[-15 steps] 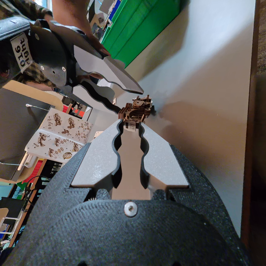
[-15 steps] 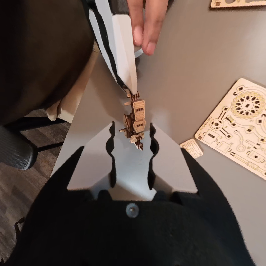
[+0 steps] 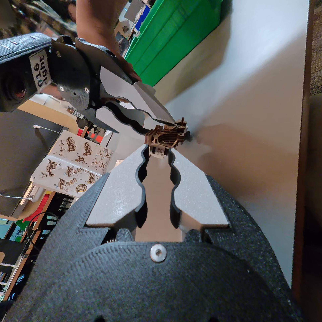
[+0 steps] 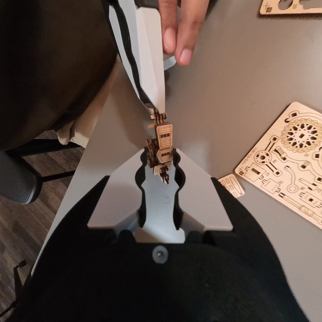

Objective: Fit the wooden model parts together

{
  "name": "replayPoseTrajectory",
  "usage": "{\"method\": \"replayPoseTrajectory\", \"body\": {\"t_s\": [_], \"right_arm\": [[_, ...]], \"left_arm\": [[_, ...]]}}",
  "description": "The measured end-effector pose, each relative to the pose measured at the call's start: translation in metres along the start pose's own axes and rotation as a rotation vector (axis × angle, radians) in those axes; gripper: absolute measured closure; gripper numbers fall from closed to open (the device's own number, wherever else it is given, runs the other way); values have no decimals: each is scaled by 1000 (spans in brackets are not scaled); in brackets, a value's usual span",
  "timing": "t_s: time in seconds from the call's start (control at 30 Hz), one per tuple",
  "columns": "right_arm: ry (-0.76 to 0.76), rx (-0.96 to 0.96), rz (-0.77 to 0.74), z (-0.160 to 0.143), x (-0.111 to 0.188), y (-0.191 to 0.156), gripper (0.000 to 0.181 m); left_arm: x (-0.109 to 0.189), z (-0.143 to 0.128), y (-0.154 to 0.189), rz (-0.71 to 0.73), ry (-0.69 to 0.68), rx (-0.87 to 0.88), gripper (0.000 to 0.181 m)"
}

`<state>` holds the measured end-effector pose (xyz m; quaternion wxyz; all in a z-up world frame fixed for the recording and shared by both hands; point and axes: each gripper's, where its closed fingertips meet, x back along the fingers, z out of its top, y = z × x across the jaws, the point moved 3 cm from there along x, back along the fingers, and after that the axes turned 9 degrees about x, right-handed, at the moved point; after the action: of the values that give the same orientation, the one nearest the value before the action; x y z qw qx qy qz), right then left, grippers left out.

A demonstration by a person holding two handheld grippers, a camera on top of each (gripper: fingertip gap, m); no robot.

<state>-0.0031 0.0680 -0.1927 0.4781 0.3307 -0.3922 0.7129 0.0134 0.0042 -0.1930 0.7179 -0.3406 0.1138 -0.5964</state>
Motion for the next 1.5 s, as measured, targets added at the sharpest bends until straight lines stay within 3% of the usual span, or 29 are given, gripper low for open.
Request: {"method": "replayPoseTrajectory", "body": {"t_s": [0.03, 0.23, 0.47, 0.6, 0.7, 0.8, 0.9, 1.07, 1.5], "right_arm": [[10, -3, -1, 0, 1, 0, 154], [68, -23, -35, -2, 10, 0, 154], [250, -73, -136, -6, 26, 6, 155], [405, -138, -195, -6, 38, 11, 154], [477, -193, -227, -7, 40, 15, 154], [533, -239, -242, -3, 39, 16, 155], [573, -269, -262, 2, 35, 16, 155], [625, -320, -310, 8, 30, 15, 154], [732, -391, -384, 13, 28, 10, 155]], "left_arm": [[0, -1, -1, 7, 0, 0, 160], [5, -9, -15, 31, -28, 49, 145], [4, -9, -41, -12, -65, 520, 141], [-5, -16, -35, -18, -187, 629, 148], [-7, -3, -31, -78, -126, 820, 153], [-9, -2, -32, -148, -87, 1057, 143], [-7, -7, -43, -147, -32, 1179, 139], [1, 0, -50, -207, 95, 1176, 139], [7, -1, -57, -186, 131, 1135, 160]]}}
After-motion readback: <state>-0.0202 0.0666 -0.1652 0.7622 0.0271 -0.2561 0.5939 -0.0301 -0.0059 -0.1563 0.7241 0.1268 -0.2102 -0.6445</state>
